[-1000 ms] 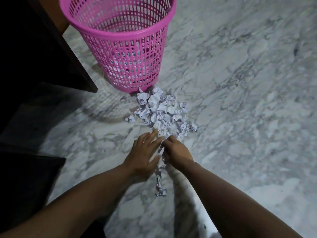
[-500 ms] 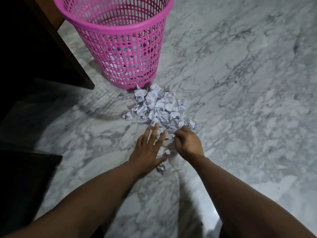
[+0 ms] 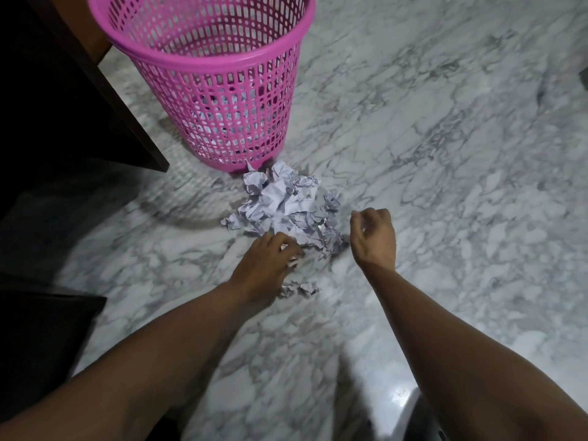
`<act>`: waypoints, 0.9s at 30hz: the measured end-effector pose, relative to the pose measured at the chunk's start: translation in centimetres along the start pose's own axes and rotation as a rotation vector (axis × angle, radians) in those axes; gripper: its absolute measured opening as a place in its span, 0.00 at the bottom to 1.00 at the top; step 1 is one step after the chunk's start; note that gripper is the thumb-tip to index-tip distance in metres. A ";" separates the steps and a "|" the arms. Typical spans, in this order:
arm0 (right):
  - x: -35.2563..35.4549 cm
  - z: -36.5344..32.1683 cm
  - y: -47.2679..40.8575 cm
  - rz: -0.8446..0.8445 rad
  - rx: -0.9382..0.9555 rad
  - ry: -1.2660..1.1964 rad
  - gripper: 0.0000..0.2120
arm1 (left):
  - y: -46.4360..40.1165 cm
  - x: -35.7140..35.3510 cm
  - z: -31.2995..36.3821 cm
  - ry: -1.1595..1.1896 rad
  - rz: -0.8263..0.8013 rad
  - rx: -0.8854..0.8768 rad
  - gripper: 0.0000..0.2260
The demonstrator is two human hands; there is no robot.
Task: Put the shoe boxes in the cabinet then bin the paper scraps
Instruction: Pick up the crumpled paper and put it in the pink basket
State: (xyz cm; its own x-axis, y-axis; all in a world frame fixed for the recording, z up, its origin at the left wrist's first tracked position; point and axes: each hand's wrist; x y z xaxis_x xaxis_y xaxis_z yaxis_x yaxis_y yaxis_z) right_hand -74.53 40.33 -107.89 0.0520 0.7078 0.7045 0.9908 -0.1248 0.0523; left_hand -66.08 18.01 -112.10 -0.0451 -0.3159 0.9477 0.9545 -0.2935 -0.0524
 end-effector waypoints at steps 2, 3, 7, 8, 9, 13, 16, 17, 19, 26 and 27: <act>-0.7 0.5 0.4 -0.173 0.072 0.148 0.19 | -0.3 1.1 -0.4 -0.023 0.078 0.042 0.18; -1.1 0.7 0.7 -0.295 0.089 0.234 0.28 | -0.4 1.4 -0.6 -0.045 0.063 0.080 0.22; -2.7 0.8 2.8 -0.612 0.204 0.483 0.59 | -0.4 1.4 -2.2 -0.088 -0.191 0.179 0.57; -3.1 1.0 3.3 -0.630 0.269 0.538 0.62 | -0.4 1.2 -2.6 -0.100 -0.260 0.178 0.60; -3.5 1.3 3.9 -0.634 0.334 0.588 0.62 | -0.5 0.9 -3.1 -0.116 -0.315 0.172 0.61; -5.1 2.8 5.9 -0.556 0.510 0.717 0.48 | -0.7 0.3 -3.5 -0.214 -0.319 0.081 0.47; -5.8 3.2 6.8 -0.419 0.636 0.648 0.28 | -0.4 -0.3 -3.2 -0.185 -0.209 -0.042 0.33; -6.0 3.3 6.9 -0.402 0.658 0.618 0.24 | -0.3 -0.4 -3.0 -0.157 -0.206 -0.061 0.31; -6.1 3.2 6.7 -0.421 0.649 0.570 0.20 | -0.3 -0.5 -2.4 -0.090 -0.207 -0.055 0.28; -5.1 1.8 5.1 -0.399 0.248 0.299 0.11 | -1.6 0.8 -1.7 0.098 -0.251 0.077 0.17; -4.7 1.9 4.9 -0.377 0.200 0.249 0.10 | -1.7 1.1 -1.8 0.117 -0.241 0.109 0.15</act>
State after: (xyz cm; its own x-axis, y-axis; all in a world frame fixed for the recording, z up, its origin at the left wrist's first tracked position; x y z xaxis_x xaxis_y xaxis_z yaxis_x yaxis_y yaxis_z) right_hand -69.67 37.69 -112.26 -0.3224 0.4876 0.8113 0.9406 0.2612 0.2168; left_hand -68.30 16.58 -111.52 -0.3025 -0.3530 0.8854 0.9379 -0.2758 0.2104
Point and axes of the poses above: each hand's wrist, its own y-axis away from the middle knuckle, its own x-axis out of the back of the hand, z = x × y, and after that the axes turned 1 degree about -y, right-handed
